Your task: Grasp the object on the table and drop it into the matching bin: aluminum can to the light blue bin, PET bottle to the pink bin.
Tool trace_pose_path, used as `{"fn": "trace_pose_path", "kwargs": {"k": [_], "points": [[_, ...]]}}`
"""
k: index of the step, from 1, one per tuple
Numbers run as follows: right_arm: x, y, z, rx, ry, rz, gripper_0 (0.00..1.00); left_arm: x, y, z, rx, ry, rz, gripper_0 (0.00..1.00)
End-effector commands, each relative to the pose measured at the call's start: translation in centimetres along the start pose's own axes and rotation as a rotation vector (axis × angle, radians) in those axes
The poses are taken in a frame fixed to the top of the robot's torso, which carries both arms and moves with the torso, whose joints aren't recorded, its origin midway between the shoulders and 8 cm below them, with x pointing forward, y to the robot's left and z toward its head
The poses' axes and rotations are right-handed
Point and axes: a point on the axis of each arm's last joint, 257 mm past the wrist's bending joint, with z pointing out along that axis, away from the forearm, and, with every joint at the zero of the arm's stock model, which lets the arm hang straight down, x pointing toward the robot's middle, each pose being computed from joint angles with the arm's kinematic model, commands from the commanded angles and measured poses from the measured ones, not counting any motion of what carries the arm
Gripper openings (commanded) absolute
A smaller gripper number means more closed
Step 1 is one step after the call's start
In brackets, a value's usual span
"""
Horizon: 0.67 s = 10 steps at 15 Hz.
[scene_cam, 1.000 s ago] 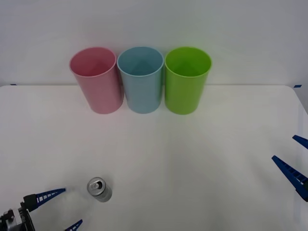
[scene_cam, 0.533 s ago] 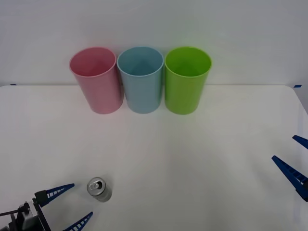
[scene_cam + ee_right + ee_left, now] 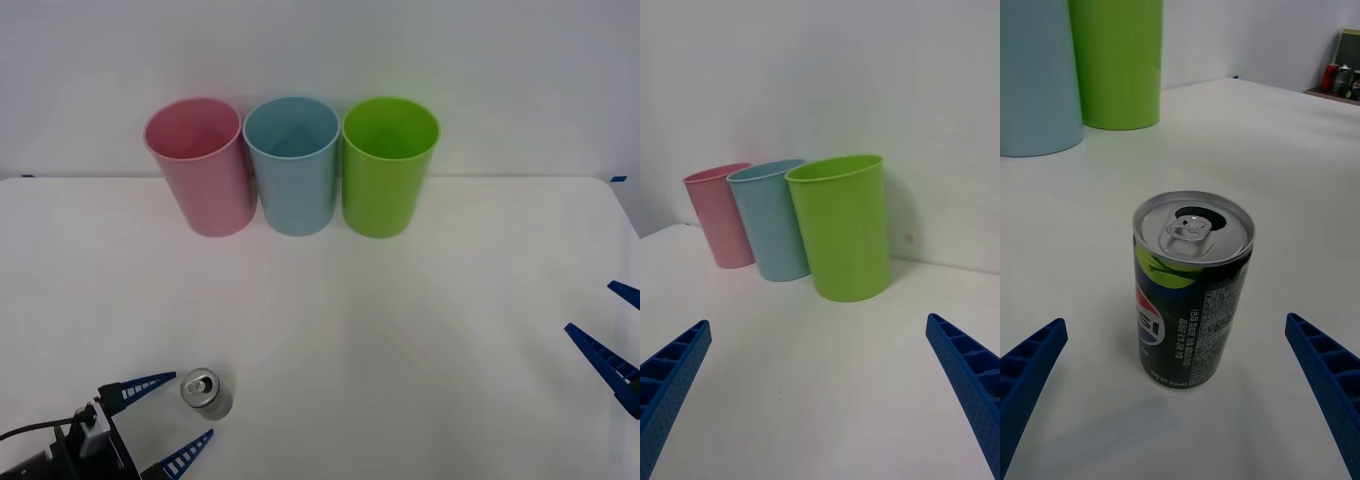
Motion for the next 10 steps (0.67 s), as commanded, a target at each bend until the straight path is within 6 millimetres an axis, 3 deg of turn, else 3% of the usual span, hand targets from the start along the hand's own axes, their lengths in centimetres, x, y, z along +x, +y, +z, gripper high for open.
{"fn": "trace_pose_path", "kwargs": {"k": [1, 10], "points": [[0.0, 0.0, 0.0, 0.0, 0.0, 0.0, 1.0, 0.2, -0.4, 1.2, 0.025, -0.001, 0.003, 1.0], [0.0, 0.0, 0.0, 0.0, 0.0, 0.0, 1.0, 0.4, -0.8, 4.3, 0.068, -0.014, 0.014, 1.0]]}}
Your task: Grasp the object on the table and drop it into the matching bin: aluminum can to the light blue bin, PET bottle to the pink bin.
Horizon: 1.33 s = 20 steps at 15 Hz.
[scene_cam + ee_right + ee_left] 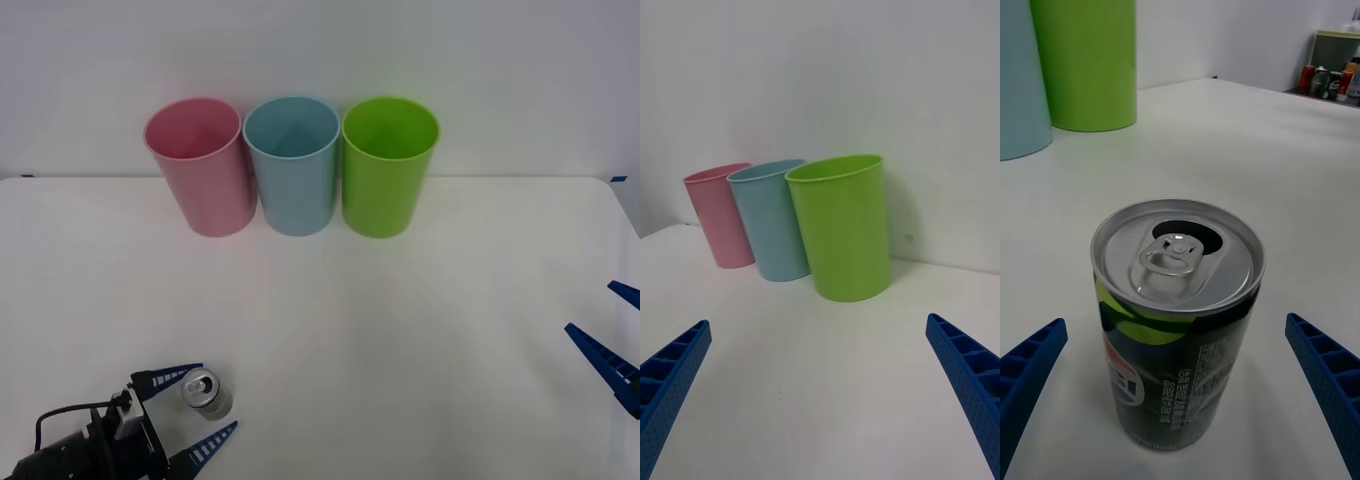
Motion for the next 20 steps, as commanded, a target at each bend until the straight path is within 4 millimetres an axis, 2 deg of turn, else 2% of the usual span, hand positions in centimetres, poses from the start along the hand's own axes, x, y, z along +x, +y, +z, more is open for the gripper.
{"fn": "trace_pose_path", "kwargs": {"k": [1, 9, 10, 11, 12, 13, 14, 20], "points": [[0.0, 0.0, 0.0, 0.0, 0.0, 0.0, 1.0, 0.02, -0.27, 0.73, 0.004, -0.002, 0.002, 1.0], [0.0, 0.0, 0.0, 0.0, 0.0, 0.0, 1.0, 0.07, -0.59, 1.57, -0.01, -0.009, 0.006, 1.0], [0.0, 0.0, 0.0, 0.0, 0.0, 0.0, 1.0, 0.07, -0.48, 1.5, -0.013, -0.008, 0.005, 0.97], [0.0, 0.0, 0.0, 0.0, 0.0, 0.0, 1.0, 0.07, -0.48, 1.5, -0.013, -0.008, 0.007, 0.78], [0.0, 0.0, 0.0, 0.0, 0.0, 0.0, 1.0, 0.04, -0.46, 1.5, -0.013, -0.01, 0.008, 0.28], [0.0, 0.0, 0.0, 0.0, 0.0, 0.0, 1.0, 0.09, -0.42, 1.45, -0.015, -0.009, 0.011, 0.08], [0.0, 0.0, 0.0, 0.0, 0.0, 0.0, 1.0, 0.05, -0.37, 1.46, -0.016, -0.009, 0.014, 0.0], [0.0, 0.0, 0.0, 0.0, 0.0, 0.0, 1.0, 0.01, 0.27, 1.18, -0.036, -0.009, 0.01, 0.0]]}}
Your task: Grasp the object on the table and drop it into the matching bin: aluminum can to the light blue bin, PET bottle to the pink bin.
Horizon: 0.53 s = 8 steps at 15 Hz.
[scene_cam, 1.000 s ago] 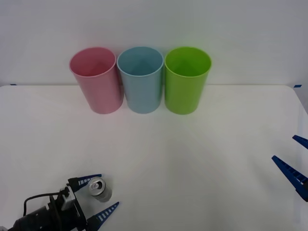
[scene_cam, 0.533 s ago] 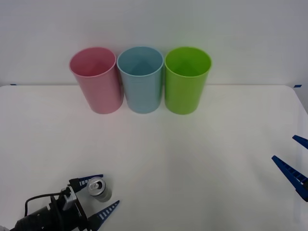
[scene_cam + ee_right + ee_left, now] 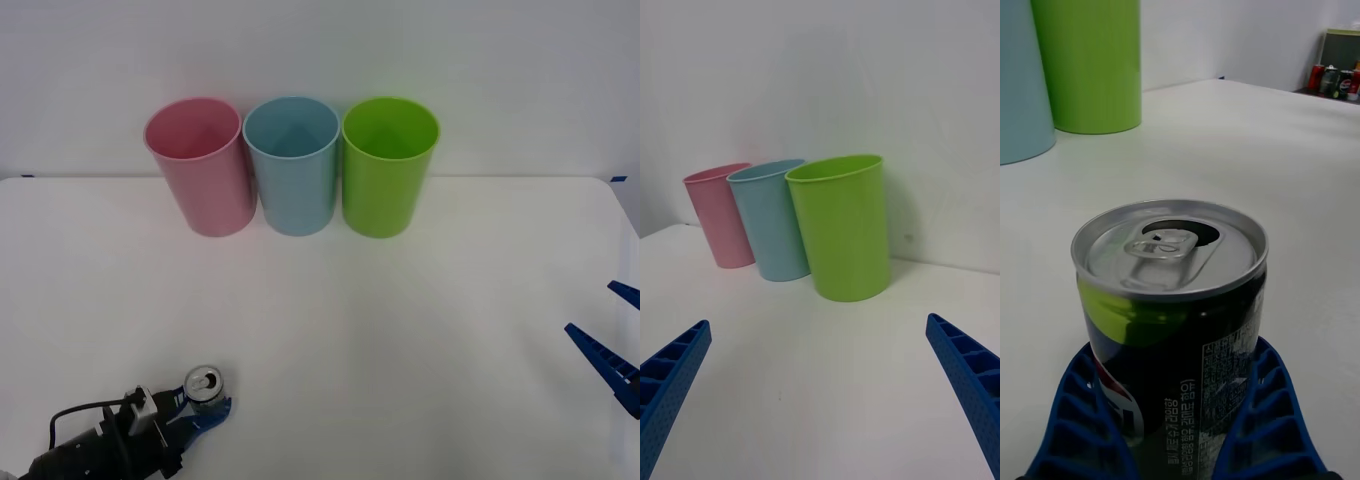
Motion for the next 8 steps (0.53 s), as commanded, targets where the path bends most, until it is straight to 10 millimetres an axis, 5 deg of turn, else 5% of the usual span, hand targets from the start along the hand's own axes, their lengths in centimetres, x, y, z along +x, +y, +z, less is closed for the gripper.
{"fn": "trace_pose_path", "kwargs": {"k": [1, 8], "points": [[0.0, 0.0, 0.0, 0.0, 0.0, 0.0, 1.0, 0.0, 0.6, -0.5, -0.017, 0.001, 0.0, 0.0], [0.0, 0.0, 0.0, 0.0, 0.0, 0.0, 1.0, -0.5, 2.1, -3.7, -0.057, -0.015, -0.015, 0.0]]}}
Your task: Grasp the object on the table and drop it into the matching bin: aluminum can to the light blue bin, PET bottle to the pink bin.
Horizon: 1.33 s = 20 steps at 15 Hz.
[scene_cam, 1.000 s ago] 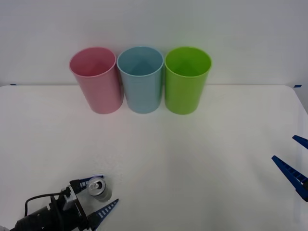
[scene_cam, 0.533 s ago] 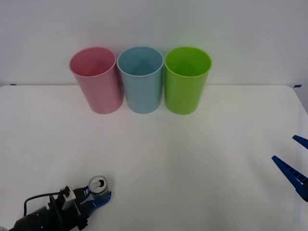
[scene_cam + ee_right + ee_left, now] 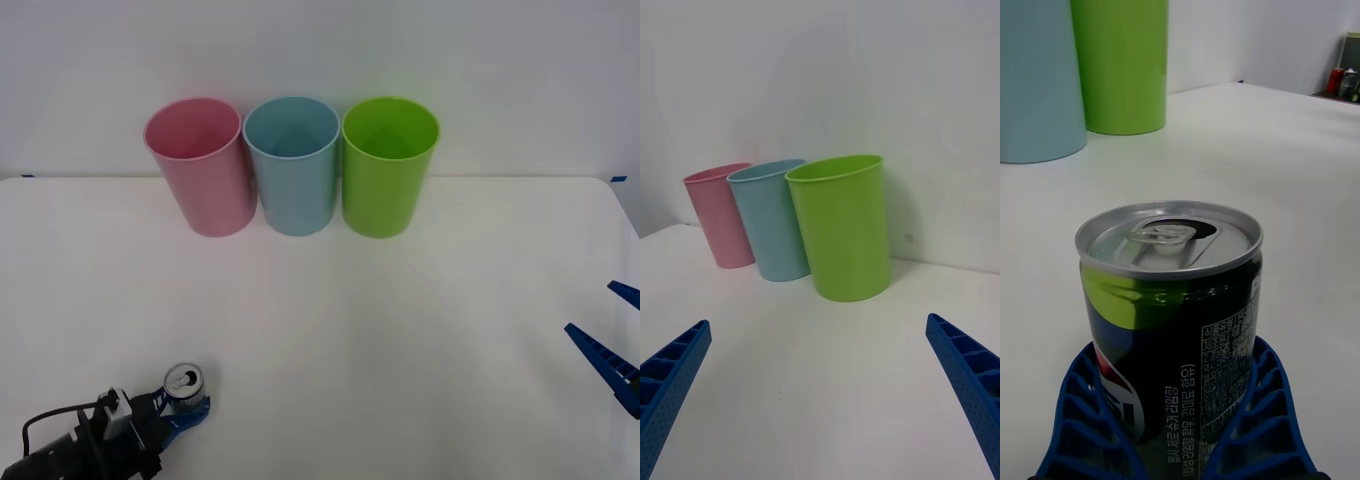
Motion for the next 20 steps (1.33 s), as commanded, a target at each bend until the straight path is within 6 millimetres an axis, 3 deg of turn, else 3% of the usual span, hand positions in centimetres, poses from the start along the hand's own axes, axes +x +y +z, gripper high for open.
{"fn": "trace_pose_path", "kwargs": {"k": [1, 6, 14, 17, 20], "points": [[0.0, 0.0, 0.0, 0.0, 0.0, 0.0, 1.0, -0.6, 0.6, -1.5, -0.016, -0.014, -0.012, 0.0], [0.0, 0.0, 0.0, 0.0, 0.0, 0.0, 1.0, -4.0, 2.0, -4.2, -0.102, -0.11, -0.044, 0.0], [0.0, 0.0, 0.0, 0.0, 0.0, 0.0, 1.0, -7.8, 4.9, -6.9, -0.214, -0.206, -0.072, 0.0], [0.0, 0.0, 0.0, 0.0, 0.0, 0.0, 1.0, -10.4, 6.6, -6.4, -0.25, -0.234, -0.077, 0.0], [0.0, 0.0, 0.0, 0.0, 0.0, 0.0, 1.0, -13.9, 7.5, -4.5, -0.214, -0.295, -0.107, 0.0]]}}
